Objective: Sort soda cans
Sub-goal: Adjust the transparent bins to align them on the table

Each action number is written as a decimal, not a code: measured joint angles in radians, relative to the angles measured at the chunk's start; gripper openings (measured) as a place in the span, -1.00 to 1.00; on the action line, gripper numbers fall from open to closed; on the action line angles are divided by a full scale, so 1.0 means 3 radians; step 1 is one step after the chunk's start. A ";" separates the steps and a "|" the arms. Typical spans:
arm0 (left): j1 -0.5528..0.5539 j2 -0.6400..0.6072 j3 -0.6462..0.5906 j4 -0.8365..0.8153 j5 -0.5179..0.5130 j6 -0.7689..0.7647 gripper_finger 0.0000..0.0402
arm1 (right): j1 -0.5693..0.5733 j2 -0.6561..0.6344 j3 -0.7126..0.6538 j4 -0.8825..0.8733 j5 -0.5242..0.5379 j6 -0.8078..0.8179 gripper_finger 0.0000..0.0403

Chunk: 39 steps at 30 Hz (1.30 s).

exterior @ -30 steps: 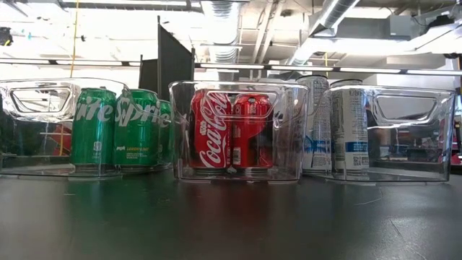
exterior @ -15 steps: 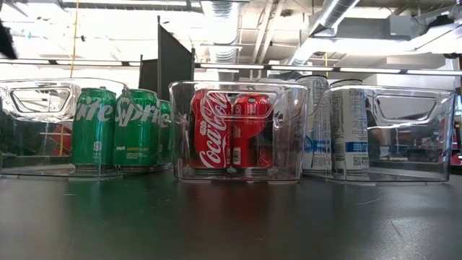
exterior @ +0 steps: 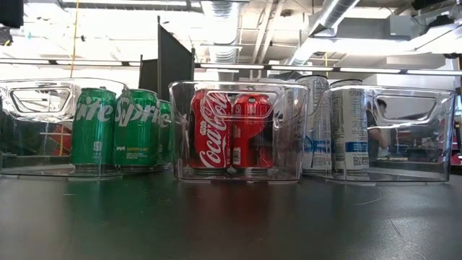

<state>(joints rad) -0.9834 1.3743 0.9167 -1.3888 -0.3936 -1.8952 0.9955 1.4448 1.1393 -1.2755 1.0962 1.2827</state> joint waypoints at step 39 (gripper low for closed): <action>0.0584 0.0000 -0.0460 0.1737 -0.0462 0.1481 -1.00 | -0.0263 0.0047 -0.0020 -0.0048 -0.0361 0.0091 -1.00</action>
<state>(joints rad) -0.8083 1.3743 0.7788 -0.8676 -0.5322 -1.4510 0.9164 1.4589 1.1333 -1.2897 0.9879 1.3099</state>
